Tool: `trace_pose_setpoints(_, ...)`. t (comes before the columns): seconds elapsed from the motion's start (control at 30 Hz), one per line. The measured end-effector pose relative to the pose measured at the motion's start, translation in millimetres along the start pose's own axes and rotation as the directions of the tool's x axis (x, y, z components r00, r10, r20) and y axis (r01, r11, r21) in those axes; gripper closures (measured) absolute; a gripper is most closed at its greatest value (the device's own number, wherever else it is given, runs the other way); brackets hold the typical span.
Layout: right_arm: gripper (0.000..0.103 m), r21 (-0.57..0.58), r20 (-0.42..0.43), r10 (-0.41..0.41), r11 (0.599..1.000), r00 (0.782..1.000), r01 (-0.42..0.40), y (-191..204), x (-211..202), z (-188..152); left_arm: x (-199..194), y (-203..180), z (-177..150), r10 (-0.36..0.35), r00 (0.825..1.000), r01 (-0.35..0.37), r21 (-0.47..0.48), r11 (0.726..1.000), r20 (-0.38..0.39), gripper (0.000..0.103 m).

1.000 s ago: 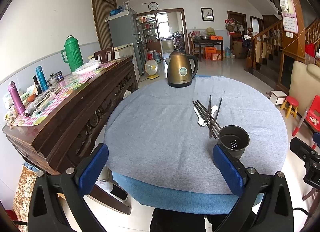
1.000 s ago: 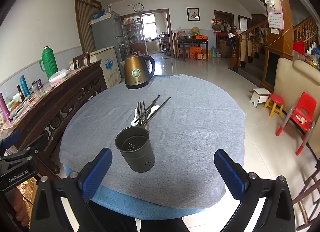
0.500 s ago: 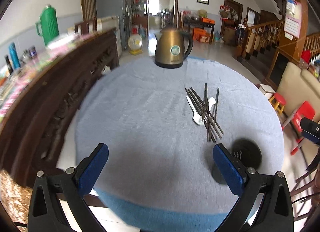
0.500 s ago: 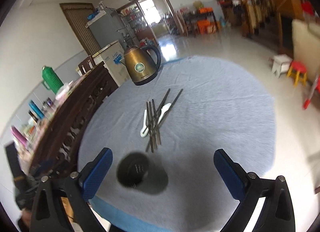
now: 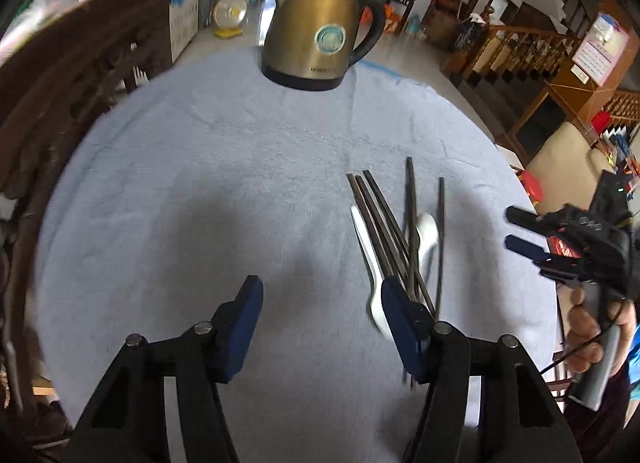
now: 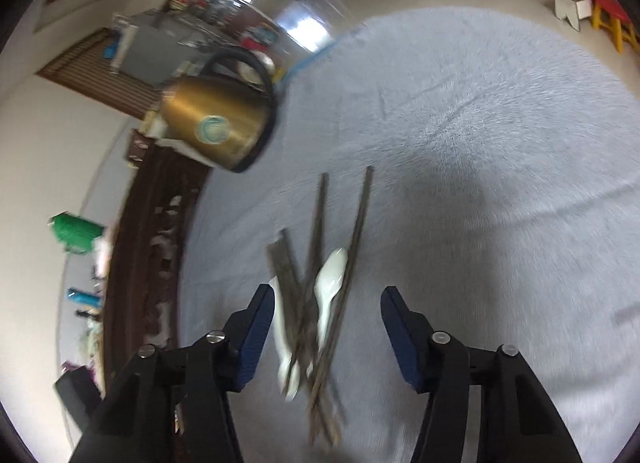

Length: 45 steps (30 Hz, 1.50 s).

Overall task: Organize utensils
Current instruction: 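Reach the right gripper to the utensil pile and grasp one dark chopstick, then lift the chopstick with the right gripper and drop it into the grey holder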

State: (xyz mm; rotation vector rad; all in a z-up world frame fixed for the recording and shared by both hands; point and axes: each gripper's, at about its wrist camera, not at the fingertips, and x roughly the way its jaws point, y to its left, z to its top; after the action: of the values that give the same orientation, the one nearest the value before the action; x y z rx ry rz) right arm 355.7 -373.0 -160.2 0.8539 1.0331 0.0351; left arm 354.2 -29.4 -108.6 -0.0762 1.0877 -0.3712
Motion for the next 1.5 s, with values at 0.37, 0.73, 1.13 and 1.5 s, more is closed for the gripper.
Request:
trace_pose_setpoints(0.37, 0.065, 0.078, -0.077, -0.176, 0.980, 0.981, 0.182, -2.4, 95.3, 55.8, 57.3, -13.5, 70.7, 0.015, 0.998, -0.015, 0.002, 1.000, -0.065, 0.041)
trace_pose_setpoints(0.73, 0.096, -0.080, -0.057, -0.310, 0.949, 0.949, 0.305, 13.4, 125.3, 73.1, 109.7, -52.1, 106.0, -0.020, 0.990, 0.031, 0.073, 0.997, -0.140, 0.054)
trace_pose_setpoints(1.13, 0.096, -0.067, 0.062, -0.149, 0.986, 0.987, 0.154, -30.5, 59.6, 69.7, 183.8, -124.0, 118.4, 0.016, 0.977, 0.018, 0.156, 0.988, -0.214, 0.054)
trace_pose_setpoints(1.5, 0.096, -0.074, 0.098, -0.080, 0.993, 0.992, 0.087, -44.3, 19.4, 47.1, 172.7, -135.7, 111.5, 0.011, 0.989, 0.019, 0.199, 0.980, -0.148, 0.097)
